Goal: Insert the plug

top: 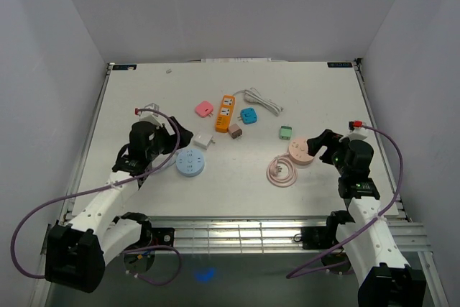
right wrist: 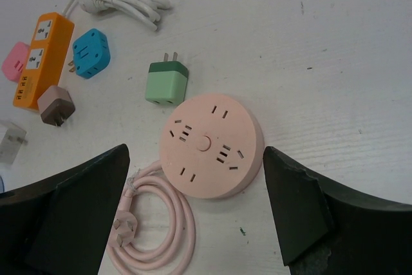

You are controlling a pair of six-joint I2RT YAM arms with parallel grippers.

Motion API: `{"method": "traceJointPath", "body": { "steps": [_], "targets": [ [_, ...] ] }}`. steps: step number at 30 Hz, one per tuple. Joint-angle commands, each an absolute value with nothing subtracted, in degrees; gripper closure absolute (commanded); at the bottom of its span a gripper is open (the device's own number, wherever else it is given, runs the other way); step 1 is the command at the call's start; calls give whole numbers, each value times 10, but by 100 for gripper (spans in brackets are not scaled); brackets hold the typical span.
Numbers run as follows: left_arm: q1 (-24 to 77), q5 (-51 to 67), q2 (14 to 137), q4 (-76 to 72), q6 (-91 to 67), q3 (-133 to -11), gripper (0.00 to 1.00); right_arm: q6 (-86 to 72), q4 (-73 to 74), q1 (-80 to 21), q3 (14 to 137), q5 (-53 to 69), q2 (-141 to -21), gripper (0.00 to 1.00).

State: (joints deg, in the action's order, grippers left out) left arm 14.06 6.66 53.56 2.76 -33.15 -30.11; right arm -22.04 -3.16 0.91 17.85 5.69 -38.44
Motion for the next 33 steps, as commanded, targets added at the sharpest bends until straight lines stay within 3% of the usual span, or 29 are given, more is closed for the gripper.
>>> {"method": "traceJointPath", "body": {
  "steps": [1, 6, 11, 21, 33],
  "targets": [
    [146, 78, 565, 74, -299, -340, 2, -212, -64, 11, 179, 84, -386, 11],
    [163, 162, 641, 35, -237, -369, 3, -216, -76, 11, 174, 112, -392, 11],
    [228, 78, 724, 128, -158, -467, 2, -218, -81, 11, 175, 129, -403, 11],
    [243, -3, 850, 174, -66, -534, 2, -222, -86, 11, 168, 142, -396, 11],
    [243, 29, 961, 135, -48, -577, 6, -221, -88, 11, 170, 153, -404, 10]
  ]
}}
